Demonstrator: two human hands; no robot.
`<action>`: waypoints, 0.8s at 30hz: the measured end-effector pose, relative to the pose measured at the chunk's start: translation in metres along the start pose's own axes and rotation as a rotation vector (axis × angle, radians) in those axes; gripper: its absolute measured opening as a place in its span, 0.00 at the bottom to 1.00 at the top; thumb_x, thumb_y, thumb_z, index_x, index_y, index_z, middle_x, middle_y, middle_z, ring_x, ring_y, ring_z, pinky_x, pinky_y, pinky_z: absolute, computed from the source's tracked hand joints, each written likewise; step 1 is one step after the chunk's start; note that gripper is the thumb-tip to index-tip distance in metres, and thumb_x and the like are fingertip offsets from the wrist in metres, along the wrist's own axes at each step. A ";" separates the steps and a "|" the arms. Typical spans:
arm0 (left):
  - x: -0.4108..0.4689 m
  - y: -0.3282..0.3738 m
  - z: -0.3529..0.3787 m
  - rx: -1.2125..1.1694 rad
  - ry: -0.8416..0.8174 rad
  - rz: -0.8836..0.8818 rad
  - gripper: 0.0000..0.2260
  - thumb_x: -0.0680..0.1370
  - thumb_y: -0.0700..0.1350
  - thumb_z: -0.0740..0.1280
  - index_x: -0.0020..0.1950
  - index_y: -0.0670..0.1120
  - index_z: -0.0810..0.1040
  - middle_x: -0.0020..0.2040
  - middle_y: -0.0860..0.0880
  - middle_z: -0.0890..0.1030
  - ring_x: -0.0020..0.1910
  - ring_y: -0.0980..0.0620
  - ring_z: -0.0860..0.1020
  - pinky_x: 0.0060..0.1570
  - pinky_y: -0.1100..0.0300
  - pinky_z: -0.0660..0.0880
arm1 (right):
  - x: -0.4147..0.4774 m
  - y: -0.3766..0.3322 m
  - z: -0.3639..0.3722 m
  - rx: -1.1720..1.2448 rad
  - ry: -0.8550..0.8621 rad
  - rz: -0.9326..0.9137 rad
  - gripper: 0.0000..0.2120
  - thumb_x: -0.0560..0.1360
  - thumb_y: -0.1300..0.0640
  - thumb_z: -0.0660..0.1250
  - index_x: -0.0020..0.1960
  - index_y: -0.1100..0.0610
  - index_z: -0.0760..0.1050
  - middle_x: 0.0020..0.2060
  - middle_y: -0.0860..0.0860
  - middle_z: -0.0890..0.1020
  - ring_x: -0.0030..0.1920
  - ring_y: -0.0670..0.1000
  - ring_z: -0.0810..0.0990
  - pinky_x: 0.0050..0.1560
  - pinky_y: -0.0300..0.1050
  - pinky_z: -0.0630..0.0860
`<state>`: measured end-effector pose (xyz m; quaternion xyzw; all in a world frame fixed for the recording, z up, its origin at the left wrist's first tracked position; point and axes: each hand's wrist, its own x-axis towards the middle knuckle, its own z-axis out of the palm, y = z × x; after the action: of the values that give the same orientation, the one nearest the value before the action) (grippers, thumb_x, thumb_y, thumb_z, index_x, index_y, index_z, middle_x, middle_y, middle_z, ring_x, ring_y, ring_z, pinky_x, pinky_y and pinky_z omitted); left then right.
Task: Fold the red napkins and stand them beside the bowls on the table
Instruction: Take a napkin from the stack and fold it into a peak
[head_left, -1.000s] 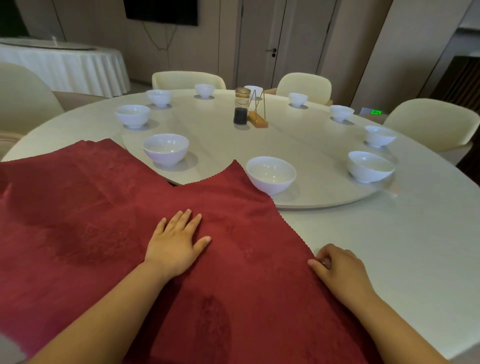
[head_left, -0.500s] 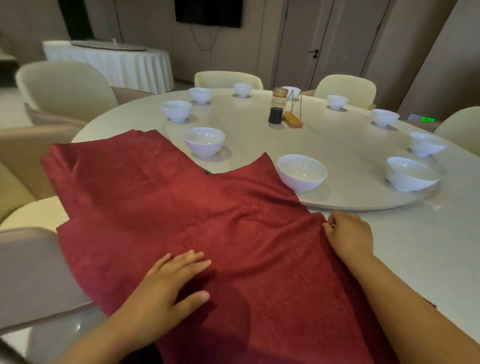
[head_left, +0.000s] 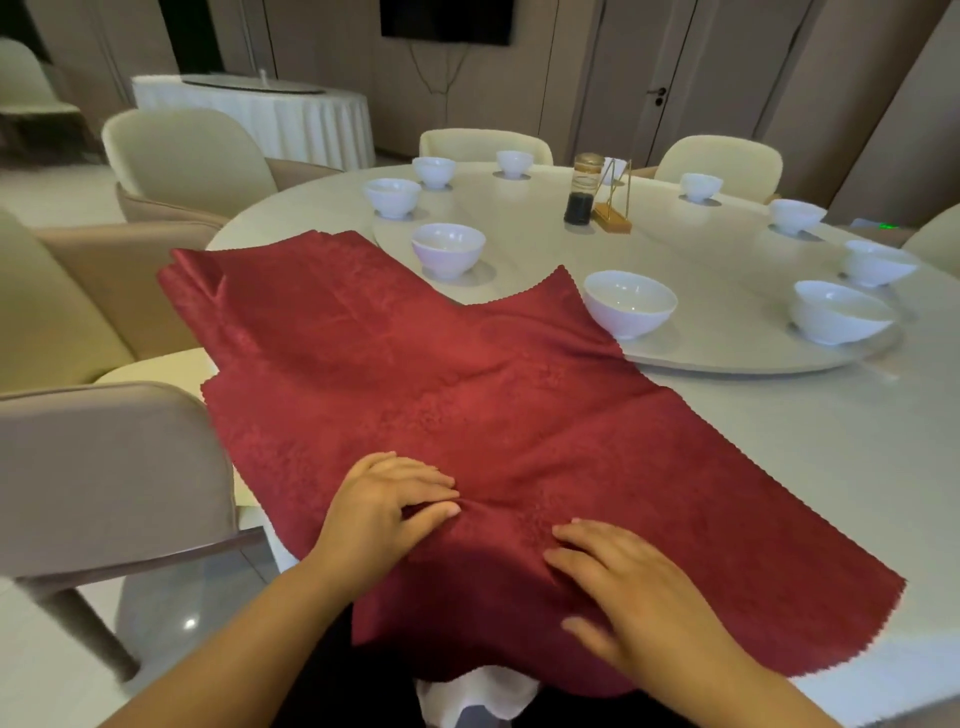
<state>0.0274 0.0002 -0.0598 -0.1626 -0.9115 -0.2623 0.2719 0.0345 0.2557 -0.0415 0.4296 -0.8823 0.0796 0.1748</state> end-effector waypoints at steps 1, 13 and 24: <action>0.002 -0.001 -0.001 -0.029 0.012 -0.001 0.26 0.76 0.66 0.53 0.38 0.51 0.84 0.40 0.58 0.83 0.43 0.61 0.77 0.51 0.64 0.66 | 0.000 0.002 -0.001 0.052 0.031 0.017 0.18 0.61 0.44 0.66 0.49 0.47 0.70 0.46 0.42 0.80 0.49 0.41 0.73 0.48 0.33 0.73; 0.105 0.002 -0.002 0.128 -0.191 -0.198 0.08 0.75 0.48 0.68 0.49 0.47 0.84 0.54 0.52 0.81 0.56 0.51 0.77 0.56 0.59 0.68 | 0.055 0.059 -0.029 0.105 0.113 0.484 0.16 0.70 0.63 0.67 0.59 0.59 0.76 0.55 0.56 0.79 0.56 0.56 0.76 0.58 0.37 0.63; 0.109 -0.024 0.020 0.089 -0.088 -0.131 0.06 0.68 0.40 0.74 0.40 0.42 0.79 0.40 0.50 0.77 0.44 0.46 0.74 0.47 0.56 0.65 | 0.018 0.019 -0.001 -0.086 -0.324 -0.178 0.42 0.57 0.27 0.64 0.66 0.45 0.63 0.65 0.44 0.72 0.65 0.43 0.69 0.65 0.42 0.68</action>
<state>-0.0787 0.0089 -0.0202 -0.1018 -0.9420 -0.2313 0.2208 0.0099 0.2545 -0.0339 0.5052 -0.8601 -0.0442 0.0550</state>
